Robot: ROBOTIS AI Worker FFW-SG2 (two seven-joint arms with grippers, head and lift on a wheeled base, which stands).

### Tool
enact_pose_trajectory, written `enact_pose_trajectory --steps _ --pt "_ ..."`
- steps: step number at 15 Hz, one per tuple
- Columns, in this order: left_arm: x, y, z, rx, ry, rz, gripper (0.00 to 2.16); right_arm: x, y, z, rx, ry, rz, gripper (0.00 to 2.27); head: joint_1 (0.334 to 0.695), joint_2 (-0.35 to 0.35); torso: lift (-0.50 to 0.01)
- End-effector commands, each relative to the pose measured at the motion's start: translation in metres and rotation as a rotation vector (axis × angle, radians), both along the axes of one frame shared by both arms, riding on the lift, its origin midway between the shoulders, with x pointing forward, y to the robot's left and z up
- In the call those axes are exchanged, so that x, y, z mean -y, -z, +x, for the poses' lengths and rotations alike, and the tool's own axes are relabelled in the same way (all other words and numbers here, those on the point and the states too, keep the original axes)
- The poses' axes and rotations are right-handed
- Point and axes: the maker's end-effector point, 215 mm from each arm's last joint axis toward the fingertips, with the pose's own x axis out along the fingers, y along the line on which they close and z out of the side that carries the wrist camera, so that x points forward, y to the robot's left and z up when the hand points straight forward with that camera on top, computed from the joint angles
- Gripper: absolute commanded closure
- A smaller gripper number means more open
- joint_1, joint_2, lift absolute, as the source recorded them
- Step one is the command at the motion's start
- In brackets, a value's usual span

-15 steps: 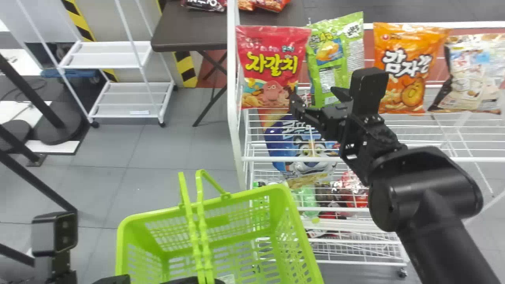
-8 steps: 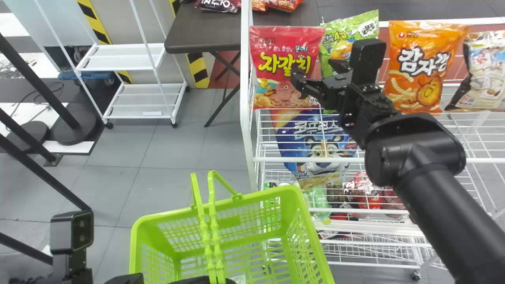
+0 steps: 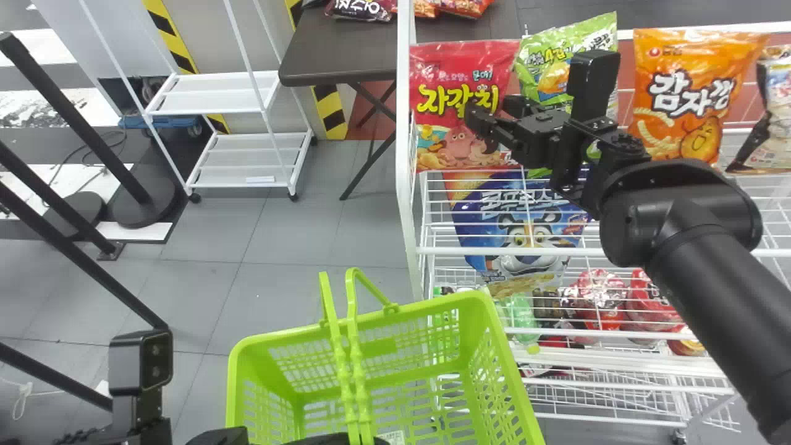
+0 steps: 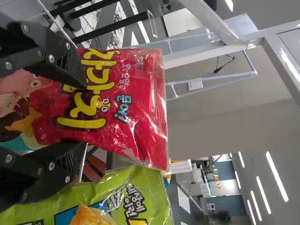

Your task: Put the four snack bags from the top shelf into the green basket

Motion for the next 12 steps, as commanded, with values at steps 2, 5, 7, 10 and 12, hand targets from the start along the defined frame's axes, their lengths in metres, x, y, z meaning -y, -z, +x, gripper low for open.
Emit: enact_pose_trajectory --steps 2,5,7,10,12 --pt "0.000 -0.002 -0.002 0.002 0.009 -0.007 2.15 -0.005 0.008 -0.008 -0.020 -0.028 0.005 2.24 0.695 0.166 -0.003" --pt "-0.003 -0.002 -0.001 0.005 0.008 -0.005 2.15 -0.012 0.013 -0.025 -0.028 -0.039 0.021 2.25 0.695 0.174 -0.003" --pt "-0.004 -0.004 0.002 0.015 0.012 0.001 2.15 -0.022 0.007 -0.034 -0.039 -0.065 0.027 2.24 0.695 0.186 -0.003" --pt "-0.004 -0.010 0.008 0.037 0.019 -0.005 2.15 -0.018 -0.004 -0.050 -0.066 -0.064 0.026 2.24 0.695 0.205 -0.003" --pt "-0.001 -0.014 0.013 0.057 0.031 -0.003 2.15 0.015 -0.018 -0.054 -0.066 -0.012 0.051 2.24 0.695 0.204 -0.003"
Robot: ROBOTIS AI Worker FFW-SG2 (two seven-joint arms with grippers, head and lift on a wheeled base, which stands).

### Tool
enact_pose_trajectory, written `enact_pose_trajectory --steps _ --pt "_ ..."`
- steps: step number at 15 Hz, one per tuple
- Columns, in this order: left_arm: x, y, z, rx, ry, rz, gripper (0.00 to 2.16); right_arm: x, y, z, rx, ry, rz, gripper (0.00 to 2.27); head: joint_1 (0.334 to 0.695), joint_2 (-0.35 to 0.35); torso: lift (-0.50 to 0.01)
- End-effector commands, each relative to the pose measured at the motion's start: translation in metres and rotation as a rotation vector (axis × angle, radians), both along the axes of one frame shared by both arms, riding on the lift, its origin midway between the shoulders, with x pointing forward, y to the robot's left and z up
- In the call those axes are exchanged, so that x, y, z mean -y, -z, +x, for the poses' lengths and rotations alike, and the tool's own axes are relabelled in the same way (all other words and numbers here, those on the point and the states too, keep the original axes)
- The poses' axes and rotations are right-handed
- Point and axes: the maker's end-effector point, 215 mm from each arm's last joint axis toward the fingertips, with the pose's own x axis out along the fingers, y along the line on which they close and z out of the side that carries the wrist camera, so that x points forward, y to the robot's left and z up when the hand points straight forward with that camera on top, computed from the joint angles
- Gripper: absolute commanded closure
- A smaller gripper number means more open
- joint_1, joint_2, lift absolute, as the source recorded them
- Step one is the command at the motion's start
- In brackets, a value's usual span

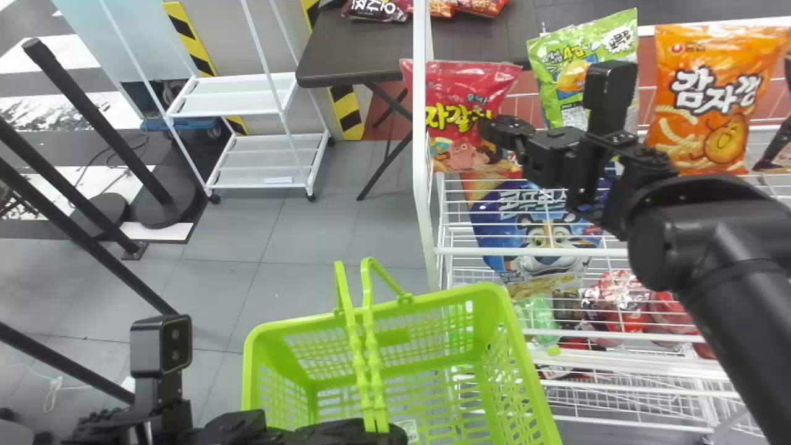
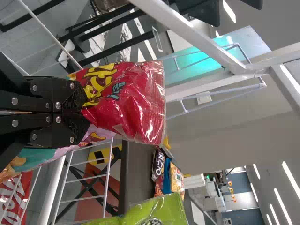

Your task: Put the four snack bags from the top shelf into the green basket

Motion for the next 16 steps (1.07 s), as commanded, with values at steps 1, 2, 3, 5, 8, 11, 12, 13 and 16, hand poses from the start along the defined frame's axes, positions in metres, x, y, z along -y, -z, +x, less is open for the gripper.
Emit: enact_pose_trajectory --steps 1,2,3,5,8,11,12,13,16 --pt "0.005 -0.001 0.005 0.019 0.020 0.011 2.15 0.031 -0.009 -0.013 -0.032 0.038 0.017 2.24 0.695 0.192 -0.003" --pt "0.007 -0.002 0.007 0.022 0.024 0.012 2.15 0.043 -0.006 -0.025 -0.067 0.044 0.014 2.25 0.695 0.176 -0.003" --pt "0.009 -0.001 0.009 0.022 0.029 0.013 2.15 0.056 -0.007 -0.039 -0.082 0.054 0.013 2.24 0.695 0.159 -0.003" --pt "0.010 0.003 0.016 0.021 0.030 0.017 2.15 0.081 -0.014 -0.068 -0.107 0.078 0.034 2.24 0.695 0.117 -0.003" --pt "0.012 0.009 0.025 0.014 0.038 0.026 2.15 0.102 -0.036 -0.119 -0.130 0.069 0.081 2.25 0.695 0.078 -0.003" --pt "0.015 0.012 0.031 0.008 0.042 0.025 2.15 0.119 -0.067 -0.173 -0.158 0.048 0.158 2.25 0.695 0.037 -0.003" --pt "0.015 0.013 0.032 0.010 0.043 0.029 2.15 0.117 -0.072 -0.190 -0.187 0.022 0.176 2.25 0.695 0.029 -0.003" --pt "0.018 0.013 0.032 0.009 0.050 0.031 2.15 0.111 -0.072 -0.211 -0.244 -0.021 0.188 2.25 0.695 0.023 -0.003" --pt "0.020 0.012 0.034 0.012 0.053 0.031 2.15 0.087 -0.046 -0.262 -0.396 -0.110 0.166 2.25 0.695 0.034 -0.003"
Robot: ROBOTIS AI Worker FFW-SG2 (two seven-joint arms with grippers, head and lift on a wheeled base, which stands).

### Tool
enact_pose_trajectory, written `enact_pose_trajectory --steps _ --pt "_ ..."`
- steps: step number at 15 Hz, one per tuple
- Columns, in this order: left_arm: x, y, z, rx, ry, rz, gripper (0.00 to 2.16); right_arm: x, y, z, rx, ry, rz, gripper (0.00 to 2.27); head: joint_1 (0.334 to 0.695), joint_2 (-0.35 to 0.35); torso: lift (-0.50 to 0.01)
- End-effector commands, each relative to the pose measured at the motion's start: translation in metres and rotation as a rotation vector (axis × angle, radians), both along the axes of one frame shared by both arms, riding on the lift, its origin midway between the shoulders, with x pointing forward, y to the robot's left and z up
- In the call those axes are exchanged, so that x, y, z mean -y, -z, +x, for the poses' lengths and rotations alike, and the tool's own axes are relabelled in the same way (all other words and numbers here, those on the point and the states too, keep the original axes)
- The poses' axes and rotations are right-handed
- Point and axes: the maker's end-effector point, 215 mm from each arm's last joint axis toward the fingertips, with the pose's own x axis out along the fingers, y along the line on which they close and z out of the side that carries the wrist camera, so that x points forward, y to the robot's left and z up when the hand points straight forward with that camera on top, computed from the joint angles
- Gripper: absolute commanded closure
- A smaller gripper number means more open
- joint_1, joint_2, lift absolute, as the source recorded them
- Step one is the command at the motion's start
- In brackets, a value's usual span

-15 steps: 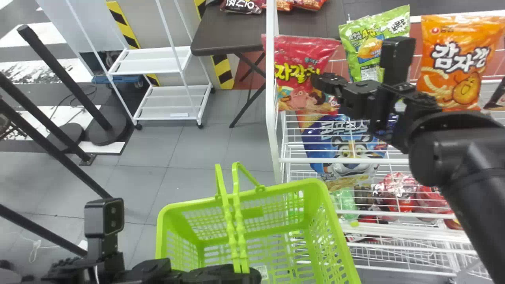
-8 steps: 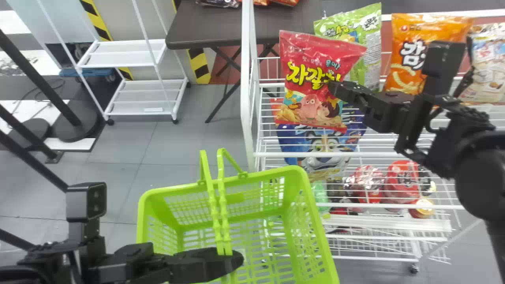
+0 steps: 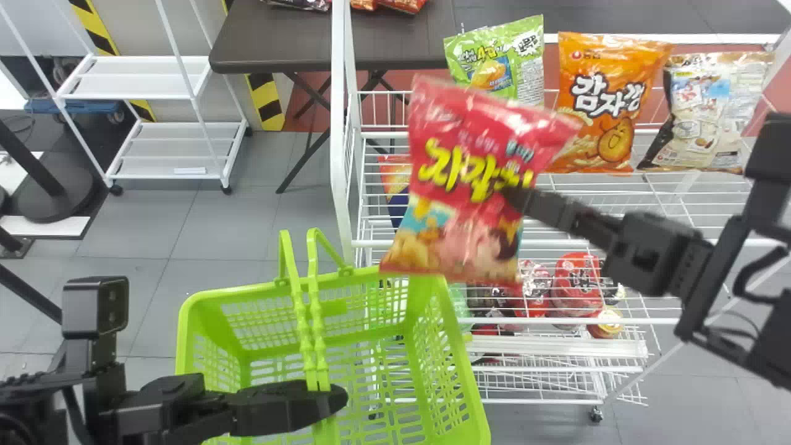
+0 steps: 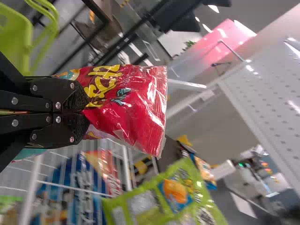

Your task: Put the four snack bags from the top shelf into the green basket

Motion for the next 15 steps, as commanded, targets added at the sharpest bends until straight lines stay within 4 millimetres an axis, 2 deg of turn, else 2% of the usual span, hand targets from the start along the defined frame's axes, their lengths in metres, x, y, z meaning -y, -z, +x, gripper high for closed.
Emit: enact_pose_trajectory --steps 1,3,5,8,10,12,15 --pt "0.002 -0.003 0.000 0.004 0.012 -0.011 2.15 -0.020 0.018 -0.036 -0.089 -0.074 -0.008 2.25 0.695 0.044 -0.003" --pt "0.005 -0.004 0.000 -0.001 0.016 -0.017 2.15 -0.041 0.027 -0.059 -0.152 -0.148 0.002 2.25 0.695 0.067 -0.003" --pt "0.008 -0.005 -0.001 -0.008 0.021 -0.024 2.15 -0.069 0.043 -0.070 -0.190 -0.209 0.012 2.25 0.695 0.119 -0.003" --pt "0.017 -0.007 -0.004 -0.026 0.040 -0.038 2.15 -0.121 0.081 -0.080 -0.244 -0.297 -0.027 2.25 0.695 0.188 -0.003" --pt "0.018 -0.008 -0.005 -0.031 0.044 -0.043 2.15 -0.147 0.107 -0.085 -0.257 -0.337 -0.092 2.24 0.695 0.241 -0.003" --pt "0.017 -0.009 -0.006 -0.039 0.043 -0.048 2.15 -0.167 0.128 -0.086 -0.256 -0.367 -0.159 2.25 0.695 0.311 -0.003" --pt "0.018 -0.010 -0.006 -0.041 0.045 -0.051 2.15 -0.187 0.154 -0.103 -0.315 -0.443 -0.210 2.22 0.695 0.350 -0.003"
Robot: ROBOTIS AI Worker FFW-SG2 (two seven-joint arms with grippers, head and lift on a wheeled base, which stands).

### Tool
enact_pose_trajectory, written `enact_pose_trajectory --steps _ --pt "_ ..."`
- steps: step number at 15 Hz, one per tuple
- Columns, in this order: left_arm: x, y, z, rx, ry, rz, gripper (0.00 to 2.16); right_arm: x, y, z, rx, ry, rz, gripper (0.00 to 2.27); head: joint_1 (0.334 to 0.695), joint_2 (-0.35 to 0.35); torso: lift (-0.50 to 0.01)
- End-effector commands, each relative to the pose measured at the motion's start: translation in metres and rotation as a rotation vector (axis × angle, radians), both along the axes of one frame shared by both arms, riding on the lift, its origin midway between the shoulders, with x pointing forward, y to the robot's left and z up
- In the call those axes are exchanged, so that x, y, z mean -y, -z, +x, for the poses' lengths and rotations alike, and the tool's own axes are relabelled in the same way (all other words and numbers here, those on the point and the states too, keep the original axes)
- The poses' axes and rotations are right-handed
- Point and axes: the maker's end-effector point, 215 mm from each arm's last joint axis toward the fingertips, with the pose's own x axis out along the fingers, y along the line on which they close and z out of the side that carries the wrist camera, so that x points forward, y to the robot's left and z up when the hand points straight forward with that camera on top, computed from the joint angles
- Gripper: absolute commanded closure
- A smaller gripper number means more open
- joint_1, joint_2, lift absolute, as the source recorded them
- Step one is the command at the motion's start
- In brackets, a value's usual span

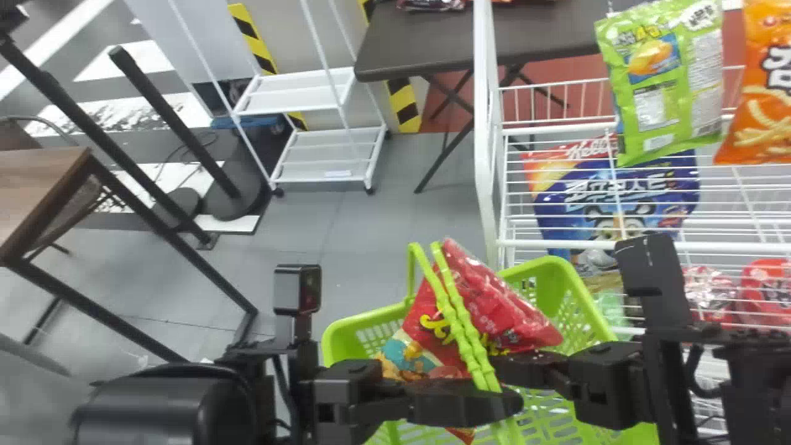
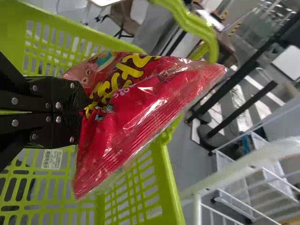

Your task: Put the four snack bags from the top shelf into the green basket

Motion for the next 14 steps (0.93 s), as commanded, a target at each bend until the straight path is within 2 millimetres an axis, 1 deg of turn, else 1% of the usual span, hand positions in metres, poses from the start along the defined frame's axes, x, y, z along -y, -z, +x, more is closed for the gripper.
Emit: enact_pose_trajectory --steps 1,3,4,5,6,7,8,10,11,13,14 --pt "0.001 -0.002 -0.002 -0.002 0.009 -0.011 2.15 -0.010 0.018 -0.018 -0.068 -0.067 -0.036 2.21 0.695 0.350 -0.003" --pt "0.000 -0.002 -0.002 0.000 0.008 -0.010 2.15 -0.011 0.025 -0.036 -0.125 -0.115 -0.064 2.20 0.695 0.350 -0.003" --pt "0.000 -0.002 -0.002 0.000 0.008 -0.010 2.15 -0.007 0.028 -0.043 -0.152 -0.132 -0.083 1.94 0.695 0.350 -0.003" --pt "0.000 -0.003 -0.002 0.000 0.009 -0.010 2.15 -0.002 0.030 -0.049 -0.177 -0.144 -0.098 1.16 0.695 0.350 -0.003" --pt "0.000 -0.003 -0.002 0.000 0.009 -0.010 2.15 0.003 0.032 -0.054 -0.202 -0.148 -0.110 0.15 0.695 0.350 -0.003" --pt "0.000 -0.003 -0.002 0.003 0.009 -0.009 2.15 0.007 0.031 -0.049 -0.204 -0.134 -0.103 0.00 0.695 0.350 -0.003" --pt "0.000 -0.002 -0.002 0.002 0.010 -0.010 2.15 0.013 0.027 -0.043 -0.200 -0.115 -0.091 0.00 0.695 0.350 -0.003" --pt "-0.002 -0.003 -0.001 0.003 0.006 -0.010 2.15 0.028 0.008 -0.024 -0.174 -0.059 -0.047 0.07 0.695 0.350 -0.003" --pt "-0.003 -0.002 -0.001 0.002 0.004 -0.009 2.15 0.038 -0.008 -0.009 -0.156 -0.022 -0.001 0.07 0.695 0.350 -0.003" --pt "-0.004 -0.003 -0.002 0.000 0.001 -0.011 2.15 0.058 -0.042 0.013 -0.115 0.034 0.083 0.07 0.695 0.350 -0.003" --pt "-0.005 -0.002 -0.002 -0.001 0.001 -0.009 2.15 0.072 -0.059 0.024 -0.082 0.067 0.113 0.08 0.695 0.324 -0.003"
